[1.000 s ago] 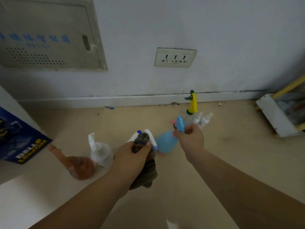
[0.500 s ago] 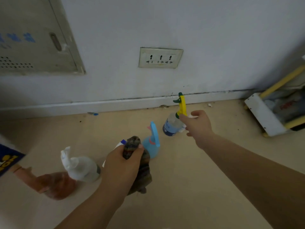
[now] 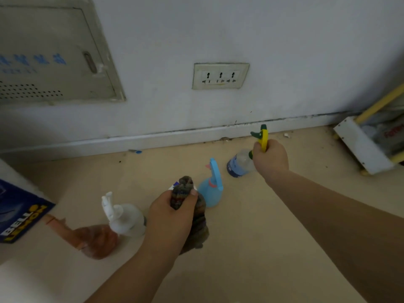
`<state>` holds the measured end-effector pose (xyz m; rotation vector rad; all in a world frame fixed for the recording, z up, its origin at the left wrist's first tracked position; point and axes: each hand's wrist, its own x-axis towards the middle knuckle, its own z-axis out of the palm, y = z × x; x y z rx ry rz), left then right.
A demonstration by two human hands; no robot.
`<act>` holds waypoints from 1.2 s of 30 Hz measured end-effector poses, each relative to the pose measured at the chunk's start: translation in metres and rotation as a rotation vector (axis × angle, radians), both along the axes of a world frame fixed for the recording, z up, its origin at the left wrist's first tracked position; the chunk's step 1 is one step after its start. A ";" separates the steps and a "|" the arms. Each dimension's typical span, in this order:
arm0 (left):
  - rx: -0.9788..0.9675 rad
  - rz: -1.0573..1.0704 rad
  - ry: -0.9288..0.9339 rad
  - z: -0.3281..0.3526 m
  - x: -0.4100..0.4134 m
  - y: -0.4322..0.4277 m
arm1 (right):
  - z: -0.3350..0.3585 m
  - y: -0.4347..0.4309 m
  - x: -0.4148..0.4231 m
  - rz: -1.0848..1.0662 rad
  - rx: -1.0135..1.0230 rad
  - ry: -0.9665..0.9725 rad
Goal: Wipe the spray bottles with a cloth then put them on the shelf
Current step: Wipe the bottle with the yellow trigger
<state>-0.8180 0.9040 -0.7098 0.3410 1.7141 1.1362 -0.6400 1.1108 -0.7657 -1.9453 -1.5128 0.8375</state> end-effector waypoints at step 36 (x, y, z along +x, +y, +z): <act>0.430 -0.326 0.227 0.215 -0.047 -0.168 | 0.356 -0.256 -0.091 0.493 -0.148 0.624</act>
